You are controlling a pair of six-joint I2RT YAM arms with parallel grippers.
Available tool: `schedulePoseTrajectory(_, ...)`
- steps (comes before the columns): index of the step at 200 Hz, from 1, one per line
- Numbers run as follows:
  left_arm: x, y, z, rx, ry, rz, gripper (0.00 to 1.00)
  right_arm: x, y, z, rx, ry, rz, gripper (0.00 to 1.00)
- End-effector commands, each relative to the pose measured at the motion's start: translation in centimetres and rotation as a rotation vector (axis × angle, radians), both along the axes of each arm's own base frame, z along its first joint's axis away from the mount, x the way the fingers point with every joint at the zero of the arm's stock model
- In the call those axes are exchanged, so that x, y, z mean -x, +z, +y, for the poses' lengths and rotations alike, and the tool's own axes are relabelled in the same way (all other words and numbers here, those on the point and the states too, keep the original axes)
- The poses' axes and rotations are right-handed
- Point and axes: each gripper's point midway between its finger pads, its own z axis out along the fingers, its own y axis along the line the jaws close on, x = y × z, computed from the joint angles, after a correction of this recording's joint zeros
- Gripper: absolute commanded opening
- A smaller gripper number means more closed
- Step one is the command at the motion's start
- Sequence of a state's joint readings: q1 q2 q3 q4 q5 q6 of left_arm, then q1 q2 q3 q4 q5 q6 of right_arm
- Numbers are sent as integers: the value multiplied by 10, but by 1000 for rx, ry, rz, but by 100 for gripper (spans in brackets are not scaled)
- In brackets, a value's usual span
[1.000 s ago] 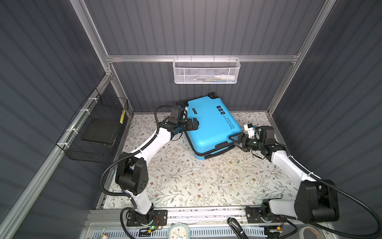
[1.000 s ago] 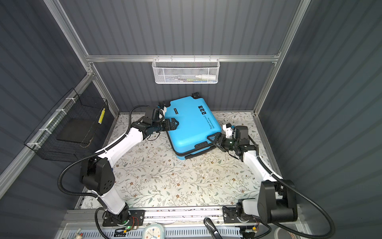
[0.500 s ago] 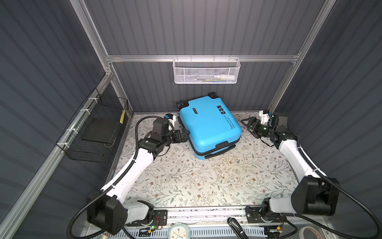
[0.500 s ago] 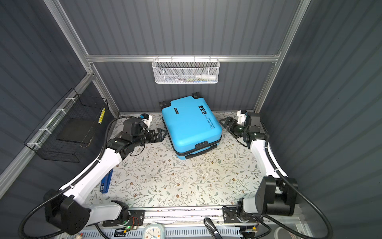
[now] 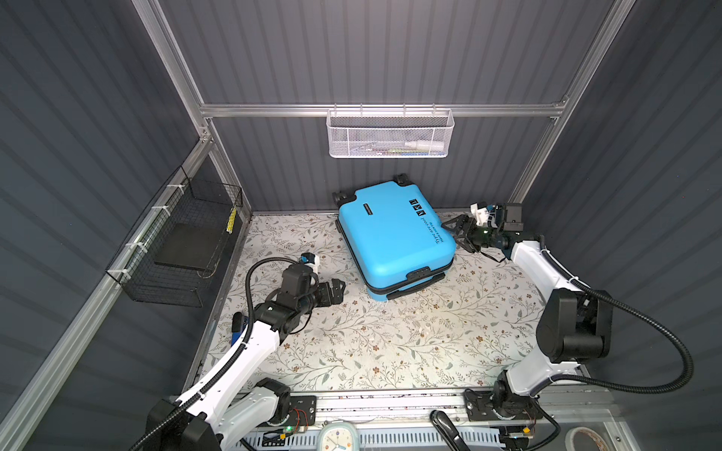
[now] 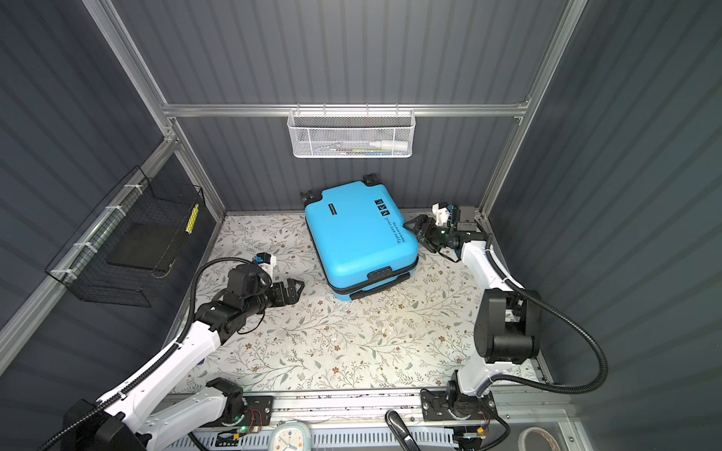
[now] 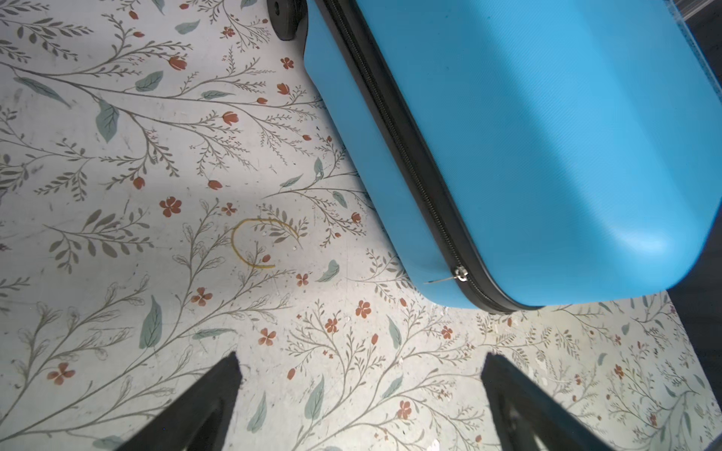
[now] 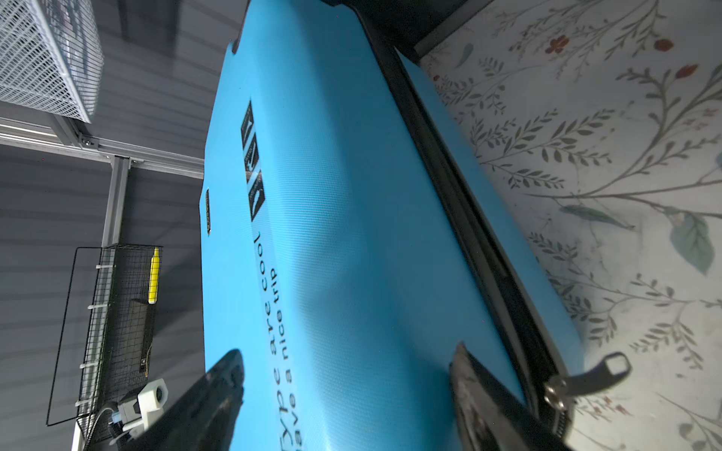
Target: Pack the luggage
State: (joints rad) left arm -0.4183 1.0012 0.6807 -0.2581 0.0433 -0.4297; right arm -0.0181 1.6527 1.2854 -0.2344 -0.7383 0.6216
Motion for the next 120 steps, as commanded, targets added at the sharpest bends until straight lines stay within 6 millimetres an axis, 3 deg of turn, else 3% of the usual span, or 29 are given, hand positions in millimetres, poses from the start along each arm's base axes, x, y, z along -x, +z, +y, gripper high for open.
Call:
schedulePoseTrajectory(1, -8, 11, -2, 34, 12, -90, 100, 29, -3, 32, -60, 103, 28, 81)
schedulePoseTrajectory(49, -6, -12, -16, 28, -89, -81, 100, 66, -8, 49, -75, 129, 21, 81)
schedulePoseTrajectory(83, -8, -25, -6, -16, -67, -166, 100, 82, -2, 38, -21, 71, -6, 82)
schedulePoseTrajectory(120, -9, -18, -1, -34, -77, -353, 100, 97, 6, 26, 42, 14, -37, 82)
